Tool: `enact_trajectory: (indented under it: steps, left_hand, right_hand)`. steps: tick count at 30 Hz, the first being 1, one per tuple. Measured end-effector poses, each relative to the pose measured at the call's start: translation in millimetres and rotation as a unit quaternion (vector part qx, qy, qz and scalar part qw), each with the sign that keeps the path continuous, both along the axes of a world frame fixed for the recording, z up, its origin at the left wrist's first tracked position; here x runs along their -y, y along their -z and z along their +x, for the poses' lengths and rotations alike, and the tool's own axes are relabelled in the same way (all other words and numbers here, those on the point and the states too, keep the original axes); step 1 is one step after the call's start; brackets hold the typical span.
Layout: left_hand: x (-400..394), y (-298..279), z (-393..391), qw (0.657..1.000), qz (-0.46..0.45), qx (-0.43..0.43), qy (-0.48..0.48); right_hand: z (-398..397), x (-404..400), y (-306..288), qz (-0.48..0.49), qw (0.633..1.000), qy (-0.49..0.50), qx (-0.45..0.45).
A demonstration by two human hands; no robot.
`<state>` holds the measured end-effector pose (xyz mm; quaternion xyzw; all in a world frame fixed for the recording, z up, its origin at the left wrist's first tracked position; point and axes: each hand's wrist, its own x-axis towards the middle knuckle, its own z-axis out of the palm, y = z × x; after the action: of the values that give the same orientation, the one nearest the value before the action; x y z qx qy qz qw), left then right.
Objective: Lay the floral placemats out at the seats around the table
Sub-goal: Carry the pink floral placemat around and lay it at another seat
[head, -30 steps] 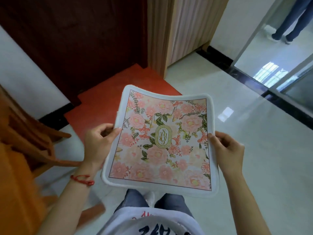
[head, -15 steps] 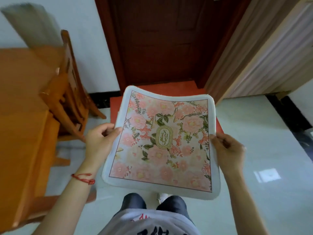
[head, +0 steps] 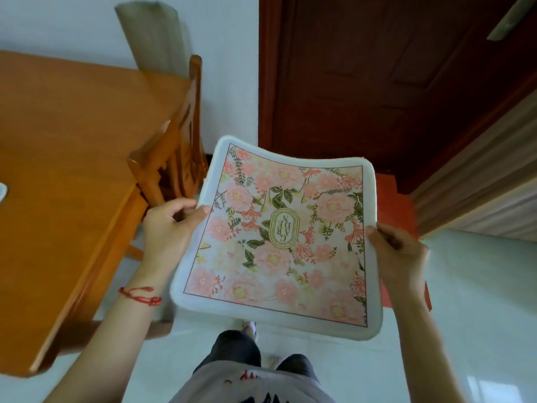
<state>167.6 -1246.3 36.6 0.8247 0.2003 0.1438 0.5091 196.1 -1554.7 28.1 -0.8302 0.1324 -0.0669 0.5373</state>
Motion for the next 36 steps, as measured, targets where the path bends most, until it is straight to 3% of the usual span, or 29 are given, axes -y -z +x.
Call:
enact_trajectory:
  steps: [9,18,29,36]
  left_hand:
    - [-54.7,-9.3,105.5,1.0,-0.014,0.015,-0.02]
    - [-90.6,-16.6,161.1,0.998,-0.033,0.026,-0.052]
    - [-125.1,-20.6,223.5,0.986,-0.034,0.043,-0.159]
    - [-130.0,-23.8,264.6,0.959,-0.071,0.026,-0.275]
  right_hand:
    - [109.6,-56.1,-7.5,0.034,0.999,0.005,0.03]
    - [183.7,-97.8,-20.8,0.041,0.998,-0.02,0.043]
    - [305.7,-146.9,-21.7,0.053,0.993,-0.102,0.027]
    - [394.1,-182.3,-32.3,0.072,0.976,-0.203,0.041]
